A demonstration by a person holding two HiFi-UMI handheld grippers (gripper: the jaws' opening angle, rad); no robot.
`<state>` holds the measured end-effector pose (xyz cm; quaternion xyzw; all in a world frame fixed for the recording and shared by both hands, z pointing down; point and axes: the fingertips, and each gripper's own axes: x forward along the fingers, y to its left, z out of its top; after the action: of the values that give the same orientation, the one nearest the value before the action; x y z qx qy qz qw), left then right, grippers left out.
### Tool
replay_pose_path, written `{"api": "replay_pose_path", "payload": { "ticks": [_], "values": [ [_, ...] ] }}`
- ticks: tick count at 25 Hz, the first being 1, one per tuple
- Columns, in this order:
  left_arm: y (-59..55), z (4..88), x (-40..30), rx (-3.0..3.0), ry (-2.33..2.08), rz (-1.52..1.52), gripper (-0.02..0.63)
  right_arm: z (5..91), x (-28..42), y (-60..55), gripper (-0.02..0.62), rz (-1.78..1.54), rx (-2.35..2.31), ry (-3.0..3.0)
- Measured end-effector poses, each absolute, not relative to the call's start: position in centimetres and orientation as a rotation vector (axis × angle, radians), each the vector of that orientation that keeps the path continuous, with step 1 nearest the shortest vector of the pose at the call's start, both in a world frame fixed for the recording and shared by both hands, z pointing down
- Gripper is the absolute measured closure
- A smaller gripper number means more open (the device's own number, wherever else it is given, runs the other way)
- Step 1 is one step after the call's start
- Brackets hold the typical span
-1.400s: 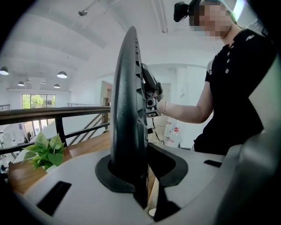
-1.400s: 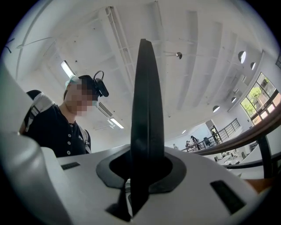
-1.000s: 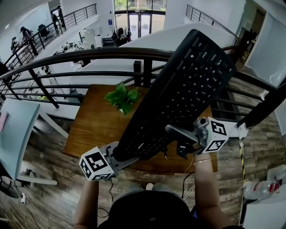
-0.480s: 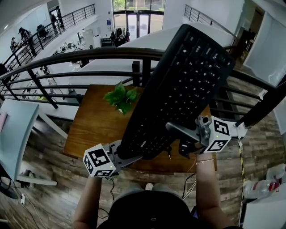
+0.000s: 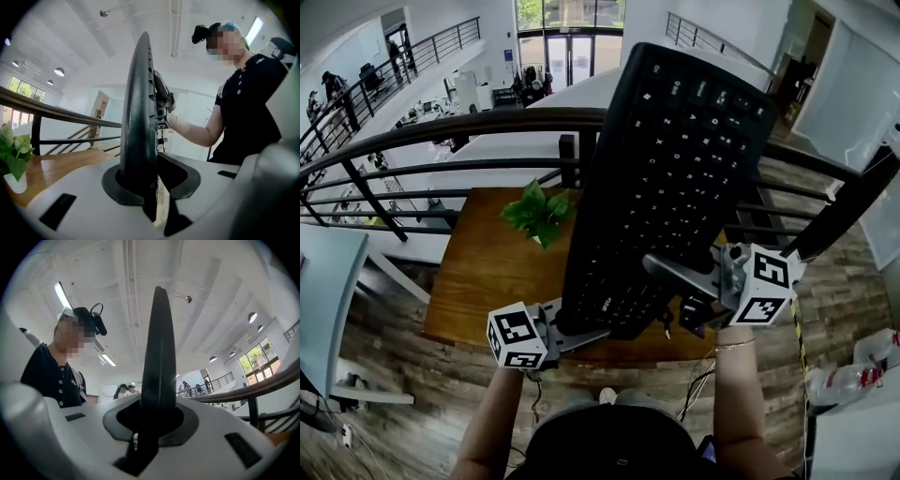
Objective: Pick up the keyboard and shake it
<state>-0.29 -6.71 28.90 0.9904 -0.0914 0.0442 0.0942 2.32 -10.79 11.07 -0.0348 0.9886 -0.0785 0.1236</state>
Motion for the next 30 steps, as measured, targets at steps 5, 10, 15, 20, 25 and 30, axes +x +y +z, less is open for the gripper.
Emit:
{"api": "replay_pose_path", "payload": {
  "ticks": [5, 10, 15, 20, 25, 30],
  "values": [
    [-6.1, 27.7, 2.4, 2.916, -0.167, 0.013, 0.505, 9.7, 3.6, -10.4, 0.511, -0.228, -0.217, 2.925],
    [-5.8, 27.2, 4.3, 2.881, -0.051, -0.083, 0.505, 8.9, 4.2, -10.3, 0.511, -0.223, -0.305, 2.930],
    [-5.7, 26.7, 5.5, 2.862, 0.037, -0.162, 0.505, 8.5, 4.2, -10.4, 0.511, -0.225, -0.379, 2.938],
    [-5.5, 26.6, 6.1, 2.842, 0.088, -0.223, 0.505, 8.5, 4.0, -10.5, 0.511, -0.226, -0.447, 2.968],
    [-5.3, 26.7, 6.9, 2.806, 0.142, -0.286, 0.505, 8.8, 3.9, -10.8, 0.511, -0.239, -0.528, 3.009],
    [-5.1, 26.6, 7.5, 2.783, 0.181, -0.324, 0.505, 8.9, 4.0, -10.6, 0.510, -0.230, -0.574, 3.037]
  ]
}}
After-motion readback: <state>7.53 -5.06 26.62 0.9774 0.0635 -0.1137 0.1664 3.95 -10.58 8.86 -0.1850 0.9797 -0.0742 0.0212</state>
